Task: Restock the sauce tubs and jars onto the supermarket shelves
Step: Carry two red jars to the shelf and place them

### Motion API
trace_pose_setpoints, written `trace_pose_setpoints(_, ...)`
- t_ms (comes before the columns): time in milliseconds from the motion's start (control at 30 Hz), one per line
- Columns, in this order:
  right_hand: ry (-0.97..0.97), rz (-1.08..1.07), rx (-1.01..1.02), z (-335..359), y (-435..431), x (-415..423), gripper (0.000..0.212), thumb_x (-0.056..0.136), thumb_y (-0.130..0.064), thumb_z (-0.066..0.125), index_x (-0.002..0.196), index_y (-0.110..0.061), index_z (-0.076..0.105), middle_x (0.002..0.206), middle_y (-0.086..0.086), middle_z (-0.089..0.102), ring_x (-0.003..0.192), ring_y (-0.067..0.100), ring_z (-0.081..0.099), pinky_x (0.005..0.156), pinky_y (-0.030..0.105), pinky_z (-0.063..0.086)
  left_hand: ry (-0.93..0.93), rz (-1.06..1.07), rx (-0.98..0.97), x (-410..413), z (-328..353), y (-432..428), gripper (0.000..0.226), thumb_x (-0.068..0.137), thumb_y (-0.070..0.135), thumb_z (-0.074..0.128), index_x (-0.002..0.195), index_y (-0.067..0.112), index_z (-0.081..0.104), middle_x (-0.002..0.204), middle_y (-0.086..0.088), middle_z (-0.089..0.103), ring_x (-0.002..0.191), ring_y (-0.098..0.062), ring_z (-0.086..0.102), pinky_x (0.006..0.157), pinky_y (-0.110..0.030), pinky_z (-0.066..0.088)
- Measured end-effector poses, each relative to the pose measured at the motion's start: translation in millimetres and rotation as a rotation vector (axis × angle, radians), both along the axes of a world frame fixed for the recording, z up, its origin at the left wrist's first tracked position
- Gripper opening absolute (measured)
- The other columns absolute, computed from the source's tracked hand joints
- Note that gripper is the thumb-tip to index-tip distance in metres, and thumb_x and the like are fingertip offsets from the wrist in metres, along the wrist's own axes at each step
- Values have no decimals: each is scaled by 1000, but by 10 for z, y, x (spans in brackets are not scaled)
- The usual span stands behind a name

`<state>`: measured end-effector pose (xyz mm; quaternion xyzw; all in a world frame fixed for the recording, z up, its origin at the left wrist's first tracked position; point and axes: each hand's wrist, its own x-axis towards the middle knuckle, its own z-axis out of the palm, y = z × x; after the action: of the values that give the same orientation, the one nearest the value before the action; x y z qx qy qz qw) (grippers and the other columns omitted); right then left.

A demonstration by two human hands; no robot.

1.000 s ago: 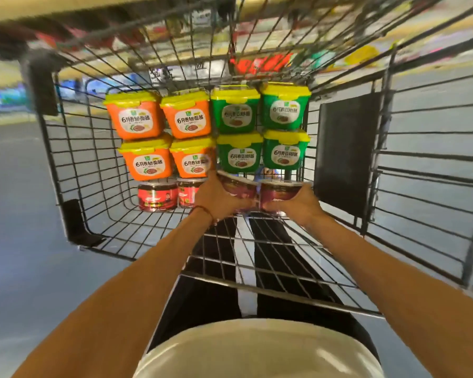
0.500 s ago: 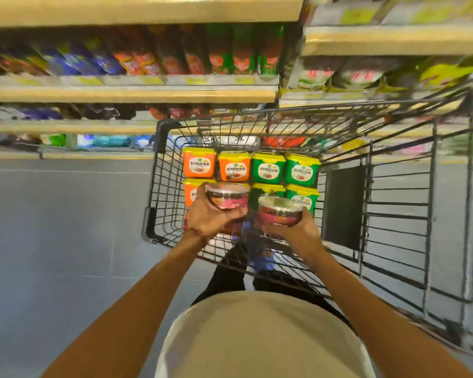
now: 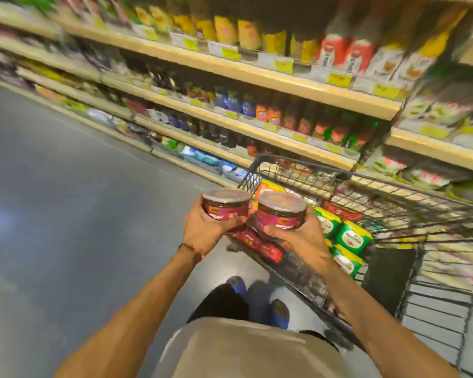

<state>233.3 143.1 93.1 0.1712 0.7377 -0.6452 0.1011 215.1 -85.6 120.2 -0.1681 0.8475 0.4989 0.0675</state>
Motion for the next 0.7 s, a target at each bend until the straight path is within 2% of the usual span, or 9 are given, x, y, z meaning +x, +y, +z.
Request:
trace_pose_setpoints(67, 32, 62, 29, 161, -220, -106, 102, 44, -34, 103, 133, -19, 57, 121, -4, 72, 109, 9, 70, 98, 31, 57, 57, 65, 26, 33, 118, -265, 85, 58, 29, 98, 131, 13, 56, 112, 2, 68, 91, -6, 67, 70, -4, 51)
trace_pose_setpoints(133, 72, 121, 28, 294, -477, -221, 106, 39, -44, 101, 132, -23, 57, 123, -5, 71, 112, 11, 69, 102, 39, 55, 97, 127, 63, 61, 249, -543, 88, 57, 32, 99, 132, 14, 56, 114, 3, 68, 93, -2, 66, 77, -11, 56)
trace_pose_setpoints(200, 112, 162, 36, 461, -777, -345, 105, 38, -46, 99, 131, -25, 55, 122, -8, 70, 111, 9, 68, 101, 36, 55, 146, 191, 78, 76, 361, -843, 96, 49, 47, 98, 132, 19, 57, 117, 5, 70, 100, -9, 69, 89, -28, 60)
trace_pose_setpoints(233, 131, 180, 39, 534, -943, -420, 104, 39, -43, 100, 131, -26, 55, 121, -9, 70, 110, 8, 68, 100, 35, 55, 173, 218, 82, 75, 401, -1009, 98, 48, 50, 97, 132, 21, 56, 117, 5, 70, 102, -11, 69, 90, -32, 60)
trace_pose_setpoints(367, 214, 248, 34, 765, -1713, -728, 100, 51, -20, 102, 135, -27, 49, 125, -9, 64, 113, 6, 65, 94, 25, 55, 252, 286, 84, -19, 561, -1745, 88, 59, 36, 97, 135, 25, 54, 119, 8, 68, 105, -11, 68, 87, -24, 60)
trace_pose_setpoints(467, 276, 259, 11, 890, -2351, -979, 100, 56, -11, 100, 138, -23, 45, 122, -13, 60, 106, -11, 60, 83, 8, 51, 283, 309, 87, -163, 626, -2385, 94, 52, 51, 96, 133, 28, 55, 117, 13, 68, 104, -6, 67, 91, -32, 60)
trace_pose_setpoints(533, 307, 227, 8, 961, -2798, -1138, 97, 57, -6, 99, 136, -23, 45, 119, -16, 59, 99, -18, 58, 79, 3, 48, 300, 334, 95, -318, 669, -2829, 99, 44, 61, 92, 131, 30, 57, 116, 15, 69, 103, -5, 68, 92, -35, 60)
trace_pose_setpoints(700, 345, 209, 26, 1088, -3862, -1501, 104, 52, -21, 103, 139, -23, 45, 126, -11, 62, 111, -2, 62, 82, 9, 51, 349, 357, 120, -691, 750, -3807, 94, 41, 62, 92, 125, 36, 59, 113, 14, 71, 102, -8, 69, 93, -41, 60)
